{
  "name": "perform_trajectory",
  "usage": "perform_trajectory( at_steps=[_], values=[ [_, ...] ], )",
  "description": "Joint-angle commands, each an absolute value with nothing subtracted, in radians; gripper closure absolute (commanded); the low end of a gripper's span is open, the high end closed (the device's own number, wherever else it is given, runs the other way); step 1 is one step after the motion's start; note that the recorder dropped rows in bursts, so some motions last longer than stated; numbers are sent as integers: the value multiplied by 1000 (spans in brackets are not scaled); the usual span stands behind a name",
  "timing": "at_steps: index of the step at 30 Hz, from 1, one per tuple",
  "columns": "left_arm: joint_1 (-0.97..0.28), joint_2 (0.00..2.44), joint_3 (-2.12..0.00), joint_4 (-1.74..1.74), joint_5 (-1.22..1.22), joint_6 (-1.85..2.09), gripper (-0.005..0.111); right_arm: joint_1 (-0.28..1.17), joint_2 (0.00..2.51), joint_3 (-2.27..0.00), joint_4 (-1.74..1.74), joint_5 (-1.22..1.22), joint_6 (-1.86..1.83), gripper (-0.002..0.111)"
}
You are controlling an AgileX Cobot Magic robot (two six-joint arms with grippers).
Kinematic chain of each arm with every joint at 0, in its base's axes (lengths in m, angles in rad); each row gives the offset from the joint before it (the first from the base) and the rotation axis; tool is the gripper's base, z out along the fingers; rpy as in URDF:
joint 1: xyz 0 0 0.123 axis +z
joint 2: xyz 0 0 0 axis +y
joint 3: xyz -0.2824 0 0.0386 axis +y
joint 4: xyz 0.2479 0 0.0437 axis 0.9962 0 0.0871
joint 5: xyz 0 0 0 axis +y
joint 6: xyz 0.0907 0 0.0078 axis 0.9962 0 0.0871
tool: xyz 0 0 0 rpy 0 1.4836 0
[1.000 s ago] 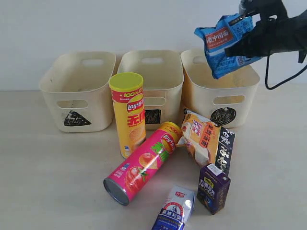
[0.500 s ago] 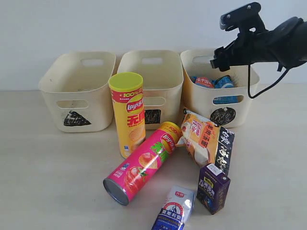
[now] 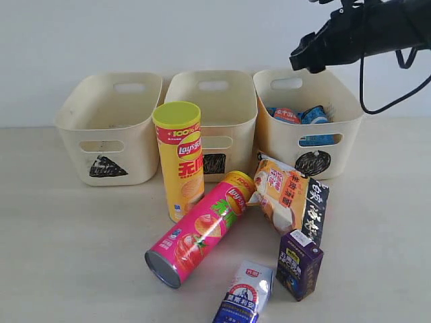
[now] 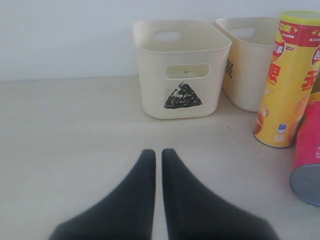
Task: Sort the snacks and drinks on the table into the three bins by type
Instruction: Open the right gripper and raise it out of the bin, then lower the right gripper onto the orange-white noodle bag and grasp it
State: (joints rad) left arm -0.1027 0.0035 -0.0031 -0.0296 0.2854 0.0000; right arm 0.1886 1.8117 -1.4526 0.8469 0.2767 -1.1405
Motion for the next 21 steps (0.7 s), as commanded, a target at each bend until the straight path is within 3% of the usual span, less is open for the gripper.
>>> perform_trajectory(
  at_steps=[1, 2, 3, 14, 21],
  values=[
    [-100, 0, 0, -34, 277, -7, 103, 189, 1759, -1458, 761, 443, -1117, 92],
    [-100, 0, 0, -34, 277, -7, 103, 189, 1747, -1458, 729, 483, -1102, 104],
    [-100, 0, 0, -34, 277, -7, 103, 189, 1738, -1458, 703, 525, -1084, 108],
    [-100, 0, 0, -34, 279, -7, 103, 305, 1664, -1454, 120, 826, -583, 109],
    [-100, 0, 0, -34, 279, -7, 103, 379, 1648, -1400, 99, 885, -451, 109]
  ],
)
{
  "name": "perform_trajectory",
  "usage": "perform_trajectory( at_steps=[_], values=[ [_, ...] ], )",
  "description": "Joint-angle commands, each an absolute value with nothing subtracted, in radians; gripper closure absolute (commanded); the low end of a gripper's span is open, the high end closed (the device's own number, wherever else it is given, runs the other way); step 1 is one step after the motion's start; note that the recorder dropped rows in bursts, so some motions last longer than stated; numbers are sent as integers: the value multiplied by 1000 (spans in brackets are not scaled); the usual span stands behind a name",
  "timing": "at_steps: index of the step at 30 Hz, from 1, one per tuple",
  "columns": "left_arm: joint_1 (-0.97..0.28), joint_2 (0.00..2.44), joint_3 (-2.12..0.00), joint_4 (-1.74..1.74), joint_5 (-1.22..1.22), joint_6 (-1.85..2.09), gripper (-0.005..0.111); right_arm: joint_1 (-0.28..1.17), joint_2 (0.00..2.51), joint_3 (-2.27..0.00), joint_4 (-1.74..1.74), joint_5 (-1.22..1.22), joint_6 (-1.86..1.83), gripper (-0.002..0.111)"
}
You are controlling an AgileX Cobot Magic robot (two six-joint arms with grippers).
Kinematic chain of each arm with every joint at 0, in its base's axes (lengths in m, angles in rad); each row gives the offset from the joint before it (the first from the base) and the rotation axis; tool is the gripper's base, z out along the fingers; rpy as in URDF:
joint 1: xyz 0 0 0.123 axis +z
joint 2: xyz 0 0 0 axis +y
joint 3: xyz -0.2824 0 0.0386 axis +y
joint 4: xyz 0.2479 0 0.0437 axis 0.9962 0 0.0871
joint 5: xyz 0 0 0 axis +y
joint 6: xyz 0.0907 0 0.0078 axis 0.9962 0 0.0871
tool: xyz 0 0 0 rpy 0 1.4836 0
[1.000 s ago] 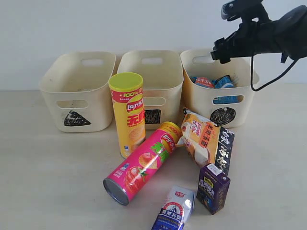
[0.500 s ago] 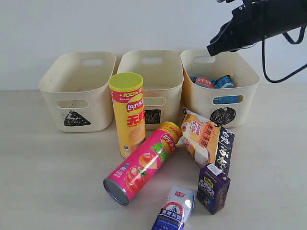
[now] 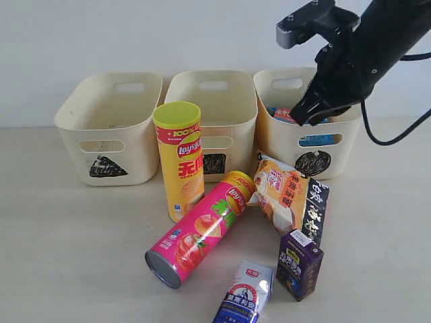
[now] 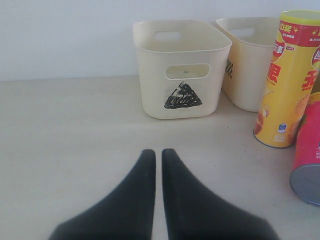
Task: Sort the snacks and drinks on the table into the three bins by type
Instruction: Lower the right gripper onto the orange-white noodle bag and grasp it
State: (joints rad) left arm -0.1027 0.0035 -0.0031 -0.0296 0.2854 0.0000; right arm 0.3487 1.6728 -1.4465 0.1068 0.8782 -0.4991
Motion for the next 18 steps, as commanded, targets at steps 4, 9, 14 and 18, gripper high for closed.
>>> perform_trajectory(
  at_steps=[4, 9, 14, 18],
  values=[
    [-100, 0, 0, -34, 279, -7, 103, 423, 1607, -1279, 98, 779, -433, 109],
    [-100, 0, 0, -34, 277, -7, 103, 490, 1597, -1197, 98, 729, -428, 102],
    [-100, 0, 0, -34, 277, -7, 103, 539, 1597, -1176, 130, 715, -420, 59],
    [-100, 0, 0, -34, 277, -7, 103, 546, 1597, -1176, 204, 713, -395, 10]
  ],
)
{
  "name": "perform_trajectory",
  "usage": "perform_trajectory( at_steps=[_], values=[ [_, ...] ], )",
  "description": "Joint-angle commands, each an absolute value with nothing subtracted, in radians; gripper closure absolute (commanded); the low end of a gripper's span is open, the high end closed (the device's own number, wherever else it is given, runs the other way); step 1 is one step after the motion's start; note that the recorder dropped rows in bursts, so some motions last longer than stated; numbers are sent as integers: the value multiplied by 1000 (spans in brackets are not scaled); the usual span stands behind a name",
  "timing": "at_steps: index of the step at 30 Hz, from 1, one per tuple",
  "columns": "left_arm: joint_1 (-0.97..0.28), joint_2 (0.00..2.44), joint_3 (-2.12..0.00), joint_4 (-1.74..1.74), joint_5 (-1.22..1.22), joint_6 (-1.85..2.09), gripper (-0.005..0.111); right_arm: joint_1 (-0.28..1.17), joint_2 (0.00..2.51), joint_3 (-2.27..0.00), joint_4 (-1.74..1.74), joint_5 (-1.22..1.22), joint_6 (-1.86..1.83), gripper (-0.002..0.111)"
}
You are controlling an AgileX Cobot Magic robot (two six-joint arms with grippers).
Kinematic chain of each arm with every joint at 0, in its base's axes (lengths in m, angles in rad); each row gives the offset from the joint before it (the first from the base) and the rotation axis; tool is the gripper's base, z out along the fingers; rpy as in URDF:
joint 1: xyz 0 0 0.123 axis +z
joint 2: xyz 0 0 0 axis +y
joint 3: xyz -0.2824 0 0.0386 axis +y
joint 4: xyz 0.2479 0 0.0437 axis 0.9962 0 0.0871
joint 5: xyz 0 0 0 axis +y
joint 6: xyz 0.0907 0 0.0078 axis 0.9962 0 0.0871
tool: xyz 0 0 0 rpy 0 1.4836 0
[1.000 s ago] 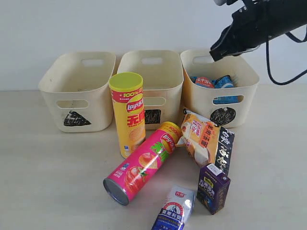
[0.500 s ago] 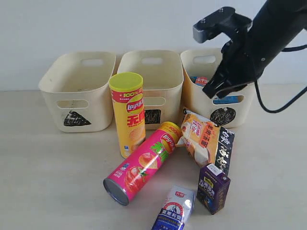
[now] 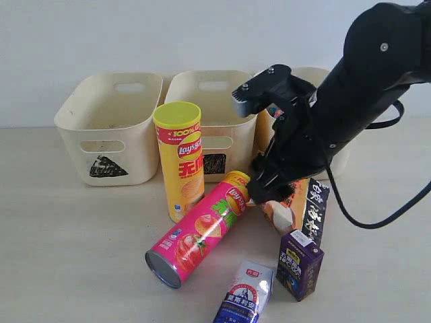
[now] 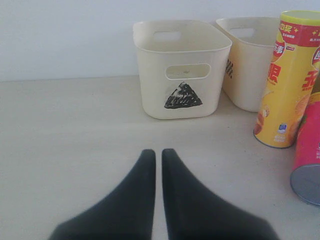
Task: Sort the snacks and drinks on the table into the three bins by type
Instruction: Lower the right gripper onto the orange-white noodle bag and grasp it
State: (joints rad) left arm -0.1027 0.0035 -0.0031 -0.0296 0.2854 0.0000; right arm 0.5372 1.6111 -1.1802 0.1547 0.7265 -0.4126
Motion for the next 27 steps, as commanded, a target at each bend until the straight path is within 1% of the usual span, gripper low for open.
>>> perform_trajectory(
  at_steps=[1, 2, 5, 9, 11, 15, 21, 27],
  values=[
    [-100, 0, 0, -34, 277, -7, 103, 546, 1599, -1176, 190, 713, -395, 6],
    [-100, 0, 0, -34, 277, -7, 103, 546, 1602, -1176, 176, 707, -387, 4],
    [-100, 0, 0, -34, 277, -7, 103, 546, 1633, -1176, 153, 706, -329, 7],
    [-100, 0, 0, -34, 279, -7, 103, 546, 1688, -1176, 113, 697, -279, 21],
    [-100, 0, 0, -34, 279, -7, 103, 549, 1709, -1176, 44, 685, -226, 25],
    [-100, 0, 0, -34, 279, -7, 103, 558, 1743, -1176, -72, 668, -129, 25],
    [-100, 0, 0, -34, 279, -7, 103, 558, 1780, -1176, -88, 595, -88, 25],
    [-100, 0, 0, -34, 277, -7, 103, 558, 1833, -1176, -149, 579, -48, 25]
  ],
)
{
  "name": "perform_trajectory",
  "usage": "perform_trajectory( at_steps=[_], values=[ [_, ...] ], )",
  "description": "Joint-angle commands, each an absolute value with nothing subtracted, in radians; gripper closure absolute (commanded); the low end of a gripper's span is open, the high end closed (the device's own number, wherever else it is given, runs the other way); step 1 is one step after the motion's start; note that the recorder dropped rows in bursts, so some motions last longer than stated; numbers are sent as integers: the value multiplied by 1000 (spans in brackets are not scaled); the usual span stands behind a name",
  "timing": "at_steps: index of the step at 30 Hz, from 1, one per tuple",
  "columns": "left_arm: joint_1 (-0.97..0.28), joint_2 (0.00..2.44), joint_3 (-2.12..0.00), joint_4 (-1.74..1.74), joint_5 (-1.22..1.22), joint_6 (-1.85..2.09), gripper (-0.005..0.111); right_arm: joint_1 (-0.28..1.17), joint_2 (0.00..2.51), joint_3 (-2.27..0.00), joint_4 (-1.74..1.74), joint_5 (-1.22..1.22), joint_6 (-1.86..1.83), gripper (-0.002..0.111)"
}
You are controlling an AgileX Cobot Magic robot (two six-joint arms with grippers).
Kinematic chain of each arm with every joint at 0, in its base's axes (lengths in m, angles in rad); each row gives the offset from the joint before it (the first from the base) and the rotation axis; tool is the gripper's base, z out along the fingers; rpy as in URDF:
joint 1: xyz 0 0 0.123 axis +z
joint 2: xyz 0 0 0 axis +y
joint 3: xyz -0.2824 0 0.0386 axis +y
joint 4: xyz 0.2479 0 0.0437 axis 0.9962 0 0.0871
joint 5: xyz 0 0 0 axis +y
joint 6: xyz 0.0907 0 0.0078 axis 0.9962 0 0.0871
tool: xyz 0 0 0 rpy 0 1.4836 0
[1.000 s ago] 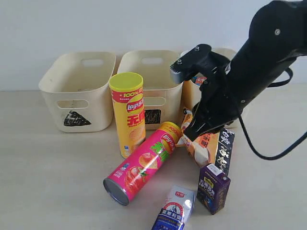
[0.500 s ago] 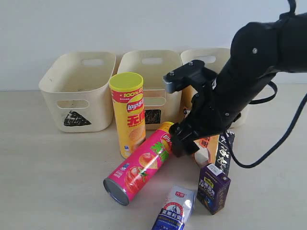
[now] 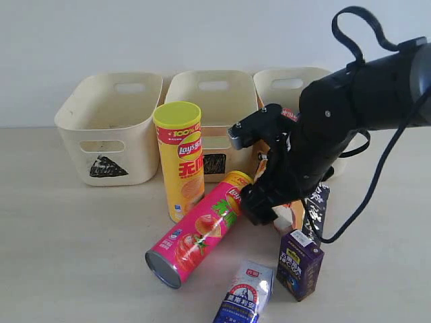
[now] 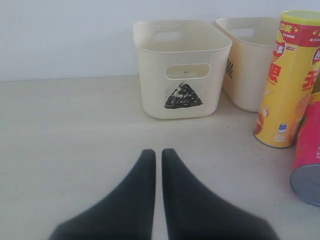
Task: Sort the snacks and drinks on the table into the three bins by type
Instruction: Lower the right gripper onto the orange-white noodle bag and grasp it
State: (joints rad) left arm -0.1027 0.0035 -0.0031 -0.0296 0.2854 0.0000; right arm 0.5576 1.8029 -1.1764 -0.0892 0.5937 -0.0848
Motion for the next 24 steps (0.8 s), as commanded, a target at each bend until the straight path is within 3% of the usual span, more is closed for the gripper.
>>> perform_trajectory(
  at_steps=[1, 24],
  values=[
    [-100, 0, 0, -34, 277, -7, 103, 558, 1841, -1176, -153, 575, -38, 25],
    [-100, 0, 0, -34, 279, -7, 103, 558, 1999, -1176, -557, 426, 412, 26]
  ],
)
